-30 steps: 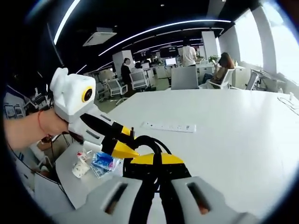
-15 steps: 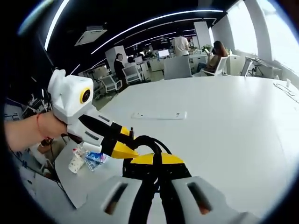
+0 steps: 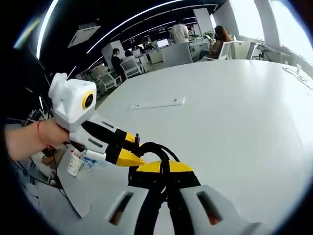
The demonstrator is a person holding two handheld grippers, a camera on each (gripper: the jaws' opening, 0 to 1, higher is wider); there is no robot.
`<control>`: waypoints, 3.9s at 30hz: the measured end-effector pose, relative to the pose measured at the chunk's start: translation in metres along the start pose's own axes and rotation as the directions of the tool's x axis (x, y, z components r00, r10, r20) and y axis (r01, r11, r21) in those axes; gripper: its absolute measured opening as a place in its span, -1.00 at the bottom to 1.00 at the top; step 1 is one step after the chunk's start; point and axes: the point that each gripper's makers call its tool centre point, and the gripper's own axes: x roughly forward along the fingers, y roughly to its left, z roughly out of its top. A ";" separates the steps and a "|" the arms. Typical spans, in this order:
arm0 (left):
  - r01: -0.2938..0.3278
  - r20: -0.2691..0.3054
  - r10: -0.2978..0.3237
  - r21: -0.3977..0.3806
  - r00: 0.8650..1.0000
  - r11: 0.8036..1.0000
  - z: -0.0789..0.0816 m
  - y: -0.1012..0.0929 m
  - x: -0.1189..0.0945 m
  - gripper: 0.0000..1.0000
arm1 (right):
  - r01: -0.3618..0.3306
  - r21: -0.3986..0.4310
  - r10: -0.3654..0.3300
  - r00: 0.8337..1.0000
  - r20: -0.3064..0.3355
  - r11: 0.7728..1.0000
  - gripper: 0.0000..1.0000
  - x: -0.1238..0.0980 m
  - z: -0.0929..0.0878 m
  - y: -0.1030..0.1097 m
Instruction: Arrange the tabletop items into an orderly group along one side of the table until the central work area is clear of visible clutter.
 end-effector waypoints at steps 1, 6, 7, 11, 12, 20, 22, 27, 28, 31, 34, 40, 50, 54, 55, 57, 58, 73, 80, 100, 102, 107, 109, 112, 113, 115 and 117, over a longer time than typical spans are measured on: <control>0.000 -0.005 0.000 -0.003 1.000 1.000 -0.003 -0.001 0.005 -0.74 | 0.002 0.007 -0.002 1.000 -0.009 1.000 -1.00 0.002 -0.004 -0.003; -0.007 -0.027 0.007 -0.014 1.000 1.000 -0.012 -0.002 0.021 -0.74 | 0.009 0.029 -0.008 0.999 -0.044 1.000 -1.00 0.008 -0.019 -0.015; -0.008 -0.032 0.007 -0.015 0.999 1.000 -0.014 -0.002 0.025 -0.74 | 0.011 0.037 -0.009 0.999 -0.053 0.999 -1.00 0.010 -0.023 -0.017; -0.013 -0.044 0.013 -0.009 0.999 1.000 -0.018 -0.003 0.034 -0.74 | 0.015 0.057 -0.012 0.998 -0.063 0.998 -1.00 0.014 -0.033 -0.026; -0.014 -0.044 0.014 -0.010 0.999 1.000 -0.019 -0.002 0.035 -0.74 | 0.016 0.062 -0.012 0.998 -0.063 0.998 -1.00 0.015 -0.035 -0.027; -0.039 -0.046 0.039 -0.009 0.998 0.999 -0.024 0.004 0.046 -0.76 | 0.011 0.077 -0.005 0.998 -0.068 0.997 -1.00 0.024 -0.045 -0.034; -0.045 -0.044 0.044 -0.013 0.998 0.999 -0.025 0.004 0.046 -0.76 | 0.010 0.076 -0.004 0.998 -0.068 0.997 -1.00 0.025 -0.046 -0.035; -0.048 -0.049 0.047 -0.019 0.998 0.999 -0.029 0.004 0.049 -0.76 | 0.008 0.081 -0.001 0.997 -0.081 0.997 -1.00 0.030 -0.052 -0.038; -0.049 -0.050 0.048 -0.018 0.998 0.999 -0.030 0.004 0.050 -0.76 | 0.008 0.082 -0.001 0.997 -0.081 0.997 -1.00 0.030 -0.053 -0.039; -0.051 -0.049 0.051 -0.017 0.998 0.999 -0.031 0.005 0.051 -0.76 | 0.007 0.092 0.001 0.997 -0.082 0.996 -1.00 0.034 -0.056 -0.042; -0.058 -0.040 0.057 -0.011 0.998 0.998 -0.032 0.006 0.051 -0.77 | 0.010 0.093 -0.002 0.997 -0.083 0.996 -1.00 0.036 -0.059 -0.046; -0.053 -0.038 0.053 -0.016 0.998 0.998 -0.034 0.006 0.054 -0.72 | 0.014 0.089 -0.006 0.996 -0.087 0.996 -1.00 0.041 -0.063 -0.051; -0.053 -0.031 0.053 -0.009 0.998 0.999 -0.034 0.007 0.055 -0.67 | 0.024 0.054 -0.018 0.995 -0.098 0.998 -1.00 0.047 -0.066 -0.056; -0.052 -0.028 0.051 -0.010 0.998 0.999 -0.033 0.006 0.055 -0.65 | 0.025 0.032 -0.022 0.995 -0.101 0.999 -0.99 0.046 -0.066 -0.056; -0.052 -0.027 0.052 -0.009 0.998 0.999 -0.033 0.006 0.055 -0.64 | 0.026 0.023 -0.024 0.995 -0.099 0.999 -0.98 0.046 -0.066 -0.055; -0.053 -0.028 0.052 -0.008 0.998 0.999 -0.033 0.006 0.055 -0.61 | 0.030 0.012 -0.028 0.995 -0.099 0.999 -0.96 0.045 -0.066 -0.055; -0.051 -0.024 0.051 -0.011 0.998 0.999 -0.033 0.006 0.055 -0.60 | 0.029 0.008 -0.028 0.995 -0.093 1.000 -0.93 0.045 -0.065 -0.055; -0.057 -0.005 0.057 -0.012 0.998 0.998 -0.029 0.007 0.050 -0.36 | 0.059 -0.002 -0.059 0.997 -0.051 0.998 -0.58 0.037 -0.055 -0.056; -0.055 0.004 0.055 -0.007 0.998 0.998 -0.027 0.006 0.047 -0.27 | 0.073 -0.015 -0.074 0.997 -0.031 0.997 -0.50 0.035 -0.049 -0.059; -0.074 0.072 0.075 -0.018 0.995 0.997 -0.018 0.003 0.014 -0.16 | 0.077 -0.050 -0.075 0.996 0.043 0.996 -0.35 0.015 -0.028 -0.041; -0.079 0.079 0.080 -0.016 0.994 0.997 -0.017 0.003 0.007 -0.16 | 0.074 -0.057 -0.072 0.996 0.047 0.996 -0.35 0.013 -0.026 -0.037; -0.094 0.102 0.096 -0.023 0.990 0.995 -0.012 0.006 -0.011 -0.15 | 0.071 -0.071 -0.066 0.995 0.072 0.995 -0.32 0.007 -0.016 -0.027; -0.102 0.110 0.103 -0.021 0.989 0.995 -0.010 0.006 -0.020 -0.14 | 0.072 -0.076 -0.066 0.995 0.076 0.994 -0.30 0.005 -0.013 -0.023; -0.114 0.120 0.116 -0.019 0.986 0.993 -0.007 0.007 -0.032 -0.14 | 0.072 -0.084 -0.064 0.994 0.088 0.994 -0.29 0.002 -0.008 -0.017; -0.118 0.125 0.119 -0.021 0.985 0.993 -0.006 0.007 -0.037 -0.13 | 0.072 -0.084 -0.064 0.994 0.092 0.994 -0.27 0.001 -0.007 -0.015; -0.126 0.128 0.127 -0.016 0.984 0.992 -0.007 0.008 -0.045 -0.13 | 0.073 -0.084 -0.065 0.993 0.094 0.994 -0.24 0.000 -0.005 -0.013; -0.131 0.130 0.133 -0.019 0.983 0.991 -0.008 0.009 -0.052 -0.11 | 0.071 -0.092 -0.062 0.993 0.097 0.993 -0.22 -0.003 -0.003 -0.008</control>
